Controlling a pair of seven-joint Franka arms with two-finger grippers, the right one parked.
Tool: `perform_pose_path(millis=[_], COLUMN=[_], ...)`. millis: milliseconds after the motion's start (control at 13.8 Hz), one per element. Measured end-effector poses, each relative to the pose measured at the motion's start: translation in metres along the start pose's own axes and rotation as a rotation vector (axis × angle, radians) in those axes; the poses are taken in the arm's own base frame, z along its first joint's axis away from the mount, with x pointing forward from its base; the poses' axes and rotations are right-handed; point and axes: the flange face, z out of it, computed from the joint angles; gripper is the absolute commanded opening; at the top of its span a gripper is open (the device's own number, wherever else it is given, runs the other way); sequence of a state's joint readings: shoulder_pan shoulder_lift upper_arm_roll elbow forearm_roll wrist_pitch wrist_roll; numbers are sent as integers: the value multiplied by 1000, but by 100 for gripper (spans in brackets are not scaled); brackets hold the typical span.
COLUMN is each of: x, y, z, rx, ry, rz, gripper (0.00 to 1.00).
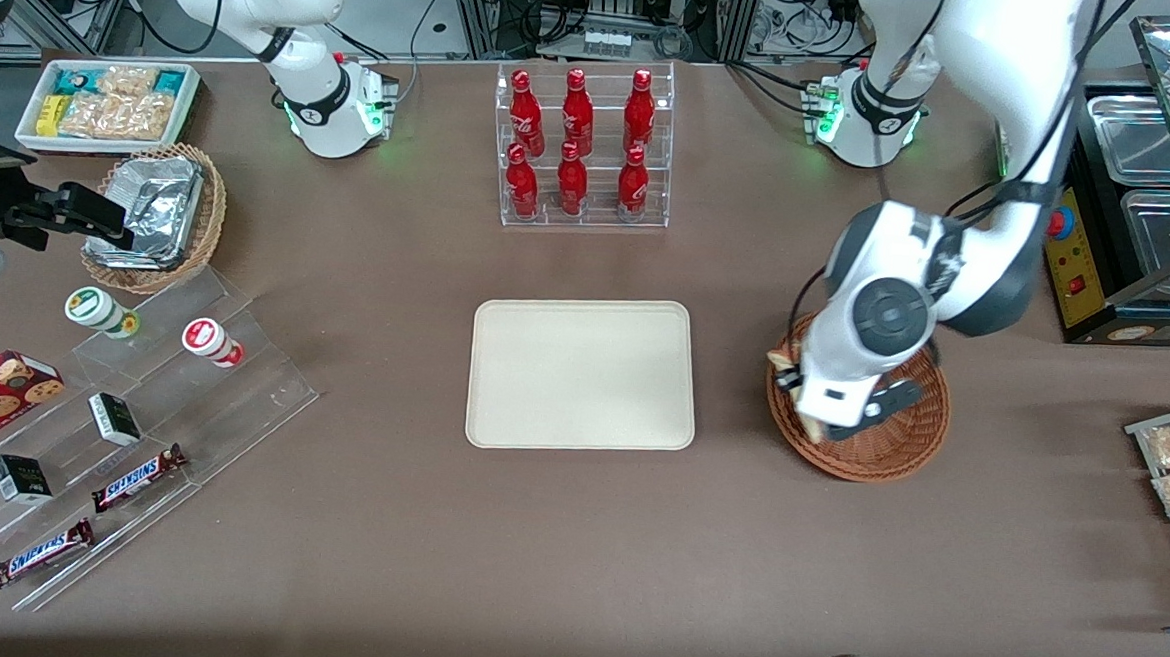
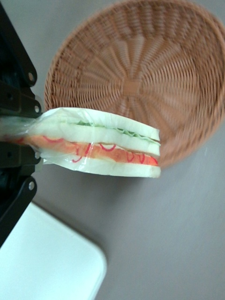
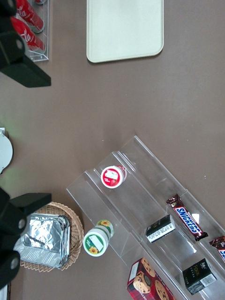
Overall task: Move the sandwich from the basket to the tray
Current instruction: 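Lift the sandwich and carry it with the left gripper over the cream tray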
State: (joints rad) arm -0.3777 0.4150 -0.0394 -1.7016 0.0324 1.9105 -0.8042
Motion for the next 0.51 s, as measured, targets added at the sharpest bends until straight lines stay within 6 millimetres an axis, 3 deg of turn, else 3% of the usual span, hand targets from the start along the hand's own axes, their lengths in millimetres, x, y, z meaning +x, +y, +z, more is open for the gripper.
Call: perform_pose_path(millis=[218, 508], x=[-31, -91], y=[62, 149], z=[19, 49], rx=[-17, -44], ry=[-11, 5], rz=[191, 340], gripper=[0, 0])
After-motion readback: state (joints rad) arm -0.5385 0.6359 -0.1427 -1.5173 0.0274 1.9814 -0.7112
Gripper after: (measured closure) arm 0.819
